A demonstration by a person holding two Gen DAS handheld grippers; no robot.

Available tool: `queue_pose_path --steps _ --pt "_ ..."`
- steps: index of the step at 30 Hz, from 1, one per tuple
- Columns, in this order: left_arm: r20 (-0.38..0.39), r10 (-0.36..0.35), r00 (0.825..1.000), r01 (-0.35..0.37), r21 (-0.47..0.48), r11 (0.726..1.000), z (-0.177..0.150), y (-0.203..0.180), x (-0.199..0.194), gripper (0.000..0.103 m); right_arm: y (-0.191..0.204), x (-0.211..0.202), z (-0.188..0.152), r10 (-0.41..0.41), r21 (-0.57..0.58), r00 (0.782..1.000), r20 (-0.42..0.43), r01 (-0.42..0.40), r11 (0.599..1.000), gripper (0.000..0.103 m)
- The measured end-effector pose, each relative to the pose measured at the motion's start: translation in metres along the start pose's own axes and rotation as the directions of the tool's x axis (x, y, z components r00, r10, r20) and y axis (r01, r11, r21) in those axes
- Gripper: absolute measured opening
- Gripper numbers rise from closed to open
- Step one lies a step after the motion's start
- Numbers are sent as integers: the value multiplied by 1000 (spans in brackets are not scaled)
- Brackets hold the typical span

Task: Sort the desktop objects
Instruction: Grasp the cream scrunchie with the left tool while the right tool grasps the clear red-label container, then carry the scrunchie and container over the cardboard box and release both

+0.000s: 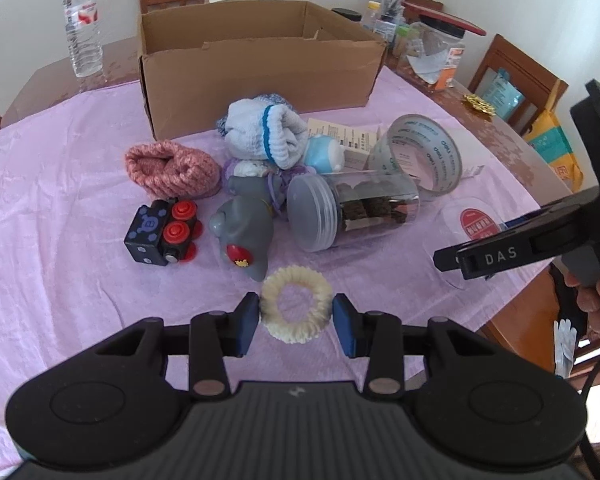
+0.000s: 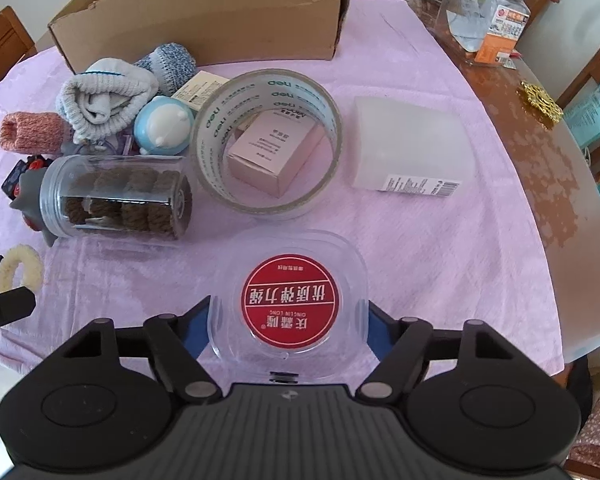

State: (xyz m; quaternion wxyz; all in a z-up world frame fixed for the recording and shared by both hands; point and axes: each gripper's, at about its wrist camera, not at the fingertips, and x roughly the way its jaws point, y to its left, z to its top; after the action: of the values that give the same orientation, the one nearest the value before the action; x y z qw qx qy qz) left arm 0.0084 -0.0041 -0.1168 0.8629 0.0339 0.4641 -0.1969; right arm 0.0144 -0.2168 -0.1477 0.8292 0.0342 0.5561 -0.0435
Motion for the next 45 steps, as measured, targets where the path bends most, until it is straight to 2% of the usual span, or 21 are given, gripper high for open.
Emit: queue_pose_path --steps 12,19,24,30,41,45 --pt "1 -58 998 58 37 998 10 9 -21 39 -4 -34 4 26 -4 999 41 -26 1000 79" --pt "1 -86 996 86 67 994 30 13 -35 39 3 -63 18 28 -54 995 94 -23 998 79" --pt "30 -99 995 97 74 993 49 13 -43 39 9 -78 36 47 -77 990 136 -37 996 79" --pt "55 -79 995 76 48 996 72 9 -41 39 13 -80 63 111 -120 983 148 -94 988 79" --pt "84 39 996 -34 -57 998 126 3 -20 39 15 -75 129 208 -244 964 166 -164 956 79" --pt "96 71 993 -66 -50 997 147 3 -15 39 16 -77 147 226 -268 957 180 -174 948 79"
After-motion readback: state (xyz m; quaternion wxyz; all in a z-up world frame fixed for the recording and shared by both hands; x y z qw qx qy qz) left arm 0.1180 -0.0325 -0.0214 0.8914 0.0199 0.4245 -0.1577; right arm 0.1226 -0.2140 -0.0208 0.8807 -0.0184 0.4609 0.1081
